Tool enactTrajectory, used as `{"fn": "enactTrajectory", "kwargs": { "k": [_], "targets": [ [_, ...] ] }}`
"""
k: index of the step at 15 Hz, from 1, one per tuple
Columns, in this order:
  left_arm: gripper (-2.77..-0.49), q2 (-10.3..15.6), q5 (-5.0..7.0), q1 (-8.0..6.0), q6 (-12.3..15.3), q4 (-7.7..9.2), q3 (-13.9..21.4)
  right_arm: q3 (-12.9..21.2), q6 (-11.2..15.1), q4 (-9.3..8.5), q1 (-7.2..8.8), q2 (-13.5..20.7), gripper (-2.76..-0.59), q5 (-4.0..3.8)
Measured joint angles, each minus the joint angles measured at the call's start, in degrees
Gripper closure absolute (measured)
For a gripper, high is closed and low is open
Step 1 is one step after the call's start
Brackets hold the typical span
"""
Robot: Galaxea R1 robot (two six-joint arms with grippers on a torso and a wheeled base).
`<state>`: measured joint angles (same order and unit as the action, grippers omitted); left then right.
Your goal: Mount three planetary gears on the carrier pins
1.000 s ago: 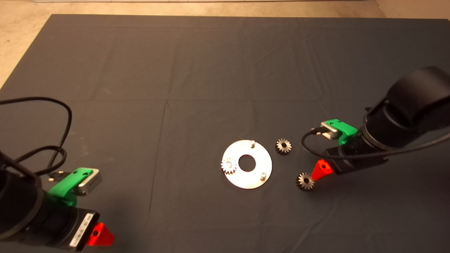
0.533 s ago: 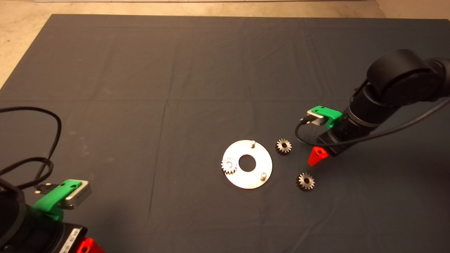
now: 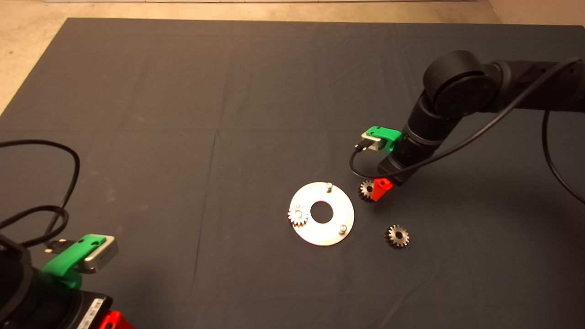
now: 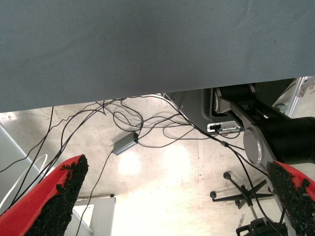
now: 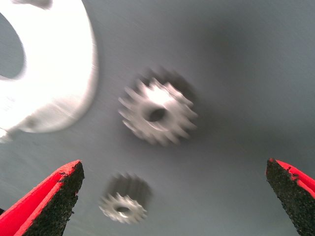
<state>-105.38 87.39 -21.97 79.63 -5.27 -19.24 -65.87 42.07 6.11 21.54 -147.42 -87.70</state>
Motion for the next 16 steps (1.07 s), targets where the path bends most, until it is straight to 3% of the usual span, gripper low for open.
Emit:
{"fn": "enactTrajectory", "kwargs": {
  "k": [2, 7, 16],
  "targets": [
    [-2.62, 0.00, 0.00, 0.00, -0.02, -0.02, 0.15, -0.63, -1.68, 0.65, -0.39, -1.81, -2.75, 0.30],
    [-2.62, 0.15, 0.00, 0.00, -0.02, -0.05, 0.22, -1.69, -5.68, 2.43, -1.70, -2.61, -2.75, 0.16],
    [-2.62, 0.99, 0.00, 0.00, -1.04, -0.02, 0.24, -1.69, -10.95, 3.72, -1.74, -3.25, -2.75, 0.22]
  ]
}}
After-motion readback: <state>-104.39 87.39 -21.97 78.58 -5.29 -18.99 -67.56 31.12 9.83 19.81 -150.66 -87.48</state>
